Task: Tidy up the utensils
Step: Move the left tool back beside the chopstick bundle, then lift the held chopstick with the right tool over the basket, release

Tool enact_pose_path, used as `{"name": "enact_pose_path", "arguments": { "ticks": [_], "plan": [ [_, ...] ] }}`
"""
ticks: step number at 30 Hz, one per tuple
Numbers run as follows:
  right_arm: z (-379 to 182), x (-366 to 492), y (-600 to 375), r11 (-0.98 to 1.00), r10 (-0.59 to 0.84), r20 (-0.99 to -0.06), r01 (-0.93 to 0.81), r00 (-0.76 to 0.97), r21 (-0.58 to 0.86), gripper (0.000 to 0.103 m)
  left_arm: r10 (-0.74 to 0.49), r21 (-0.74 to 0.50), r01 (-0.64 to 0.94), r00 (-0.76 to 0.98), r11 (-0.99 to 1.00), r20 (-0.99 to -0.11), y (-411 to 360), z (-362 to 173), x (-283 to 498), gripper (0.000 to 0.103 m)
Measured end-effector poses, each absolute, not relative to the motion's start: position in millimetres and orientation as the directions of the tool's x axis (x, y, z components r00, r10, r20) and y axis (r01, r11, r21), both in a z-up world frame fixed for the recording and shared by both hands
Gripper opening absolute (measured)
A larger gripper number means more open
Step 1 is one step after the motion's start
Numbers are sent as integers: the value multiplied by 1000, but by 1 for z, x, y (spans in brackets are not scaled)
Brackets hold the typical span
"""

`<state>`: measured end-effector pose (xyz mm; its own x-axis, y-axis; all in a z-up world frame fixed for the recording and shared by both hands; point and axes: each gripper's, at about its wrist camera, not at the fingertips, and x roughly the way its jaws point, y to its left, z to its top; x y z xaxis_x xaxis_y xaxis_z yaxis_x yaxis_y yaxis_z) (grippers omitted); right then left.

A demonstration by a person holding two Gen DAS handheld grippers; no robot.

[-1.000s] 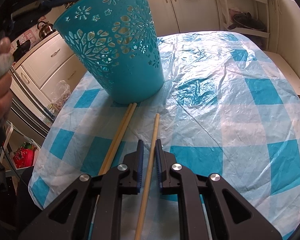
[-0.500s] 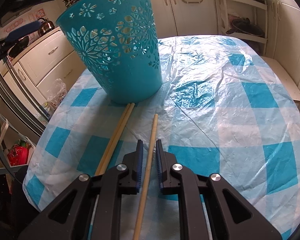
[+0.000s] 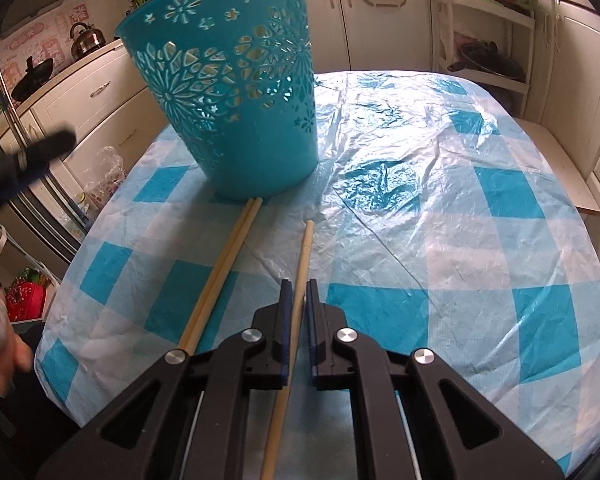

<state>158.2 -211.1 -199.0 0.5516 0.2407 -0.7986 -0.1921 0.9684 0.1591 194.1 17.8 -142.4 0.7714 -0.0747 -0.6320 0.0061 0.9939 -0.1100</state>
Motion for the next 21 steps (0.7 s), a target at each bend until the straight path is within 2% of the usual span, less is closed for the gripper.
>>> {"name": "enact_pose_path", "arguments": {
  "ticks": [4, 10, 14, 18, 21],
  "plan": [
    [-198, 158, -207, 971, 217, -807, -207, 549, 121, 7, -87, -144, -10, 758, 990, -647, 31, -154, 189, 87],
    [-170, 146, -226, 956, 294, -770, -171, 566, 239, 6, -95, -164, -19, 746, 986, -659, 40, -163, 186, 88],
    [-121, 140, -238, 917, 386, -674, -185, 630, 352, 6, -113, -205, -35, 736, 978, -667, 46, -169, 185, 88],
    [-60, 153, -239, 871, 454, -522, -237, 722, 429, 6, -126, -224, -35, 736, 974, -665, 46, -168, 183, 89],
    [-22, 176, -227, 853, 472, -404, -291, 783, 433, 6, -132, -233, -34, 739, 972, -660, 44, -165, 180, 89]
  ]
}}
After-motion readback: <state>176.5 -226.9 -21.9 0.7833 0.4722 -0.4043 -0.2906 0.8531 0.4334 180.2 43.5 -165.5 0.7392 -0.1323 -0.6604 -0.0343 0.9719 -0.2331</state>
